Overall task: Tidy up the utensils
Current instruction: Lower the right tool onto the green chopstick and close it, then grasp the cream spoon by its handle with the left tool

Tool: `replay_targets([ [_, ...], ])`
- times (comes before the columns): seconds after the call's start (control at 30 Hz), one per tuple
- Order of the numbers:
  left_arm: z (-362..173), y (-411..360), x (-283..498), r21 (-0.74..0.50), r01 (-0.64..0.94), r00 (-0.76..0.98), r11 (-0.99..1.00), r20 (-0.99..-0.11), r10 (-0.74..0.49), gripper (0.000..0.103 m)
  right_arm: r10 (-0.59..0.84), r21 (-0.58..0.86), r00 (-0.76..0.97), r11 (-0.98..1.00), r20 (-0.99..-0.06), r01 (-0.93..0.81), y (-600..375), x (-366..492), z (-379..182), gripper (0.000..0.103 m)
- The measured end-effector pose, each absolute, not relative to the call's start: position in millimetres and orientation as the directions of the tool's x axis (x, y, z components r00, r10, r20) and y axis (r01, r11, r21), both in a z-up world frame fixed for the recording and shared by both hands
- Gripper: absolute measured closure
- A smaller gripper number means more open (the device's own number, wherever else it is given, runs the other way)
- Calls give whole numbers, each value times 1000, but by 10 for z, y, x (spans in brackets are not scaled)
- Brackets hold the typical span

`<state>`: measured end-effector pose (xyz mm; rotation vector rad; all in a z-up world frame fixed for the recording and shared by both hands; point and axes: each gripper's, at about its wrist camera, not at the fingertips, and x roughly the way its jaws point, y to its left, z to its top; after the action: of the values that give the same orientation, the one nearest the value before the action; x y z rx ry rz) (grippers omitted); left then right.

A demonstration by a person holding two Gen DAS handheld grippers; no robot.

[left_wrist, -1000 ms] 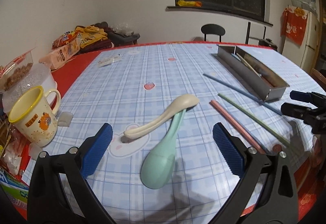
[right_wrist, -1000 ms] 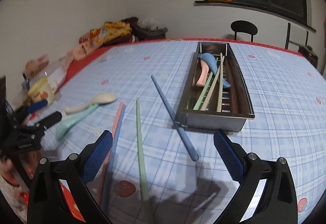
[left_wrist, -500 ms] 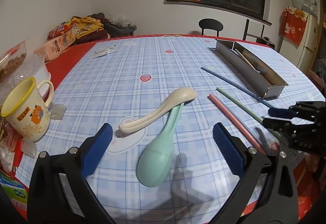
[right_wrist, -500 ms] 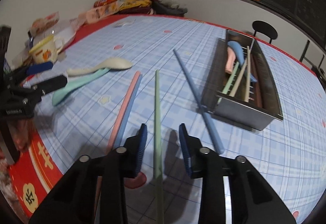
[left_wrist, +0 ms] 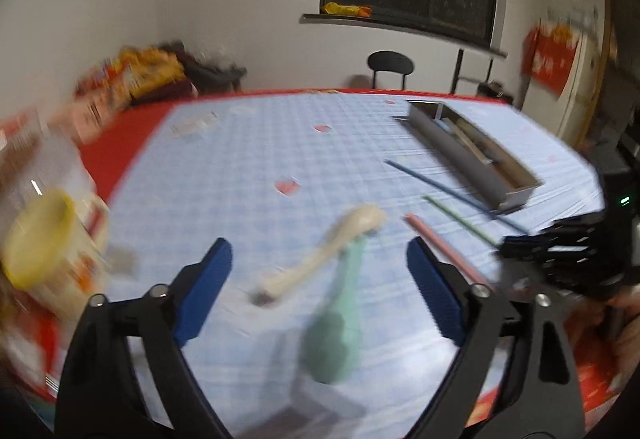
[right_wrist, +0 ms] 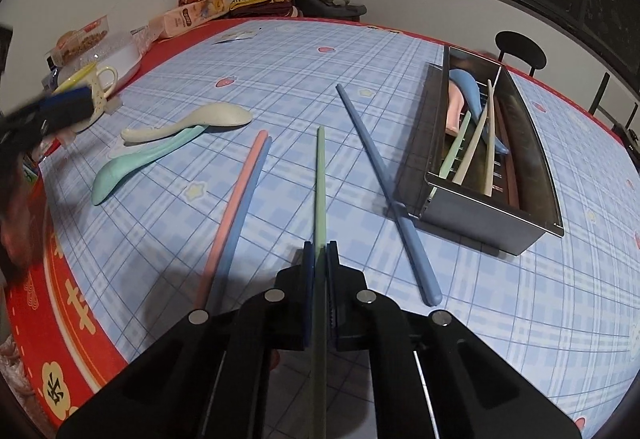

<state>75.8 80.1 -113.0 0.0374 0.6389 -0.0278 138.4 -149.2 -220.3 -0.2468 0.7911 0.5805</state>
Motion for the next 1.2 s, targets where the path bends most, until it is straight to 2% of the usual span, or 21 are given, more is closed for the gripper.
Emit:
replay_targets([
  [0.13,-1134,846,937,138,71,784,988,-620,30,32,406,18,552,817,-728,-577,-1508,1398,-2204,96],
  [0.37,-1380,545,1305,231,246,718,941,-696,-17,40,404,14,554,817,-728,-577,-1503,1388,-2207,97],
  [0.47,-1502,387,1390,251,305,692,919,-722,-32,50,404,14,554,817,-728,-577,-1502,1388,-2207,96],
  [0.53,-1595,348,1475,263,324,668,909,-744,-23,63,404,13,554,817,-728,-577,-1503,1388,-2207,96],
  [0.6,-1638,389,1516,273,322,655,907,-755,-5,67,404,14,554,817,-728,-577,-1504,1388,-2207,96],
  [0.9,-1710,455,1426,385,367,642,847,-764,69,67,407,16,553,815,-728,-579,-1503,1385,-2207,97],
  [1.2,-1752,405,1497,384,419,618,823,-785,51,69,408,18,552,815,-728,-579,-1503,1386,-2207,97],
])
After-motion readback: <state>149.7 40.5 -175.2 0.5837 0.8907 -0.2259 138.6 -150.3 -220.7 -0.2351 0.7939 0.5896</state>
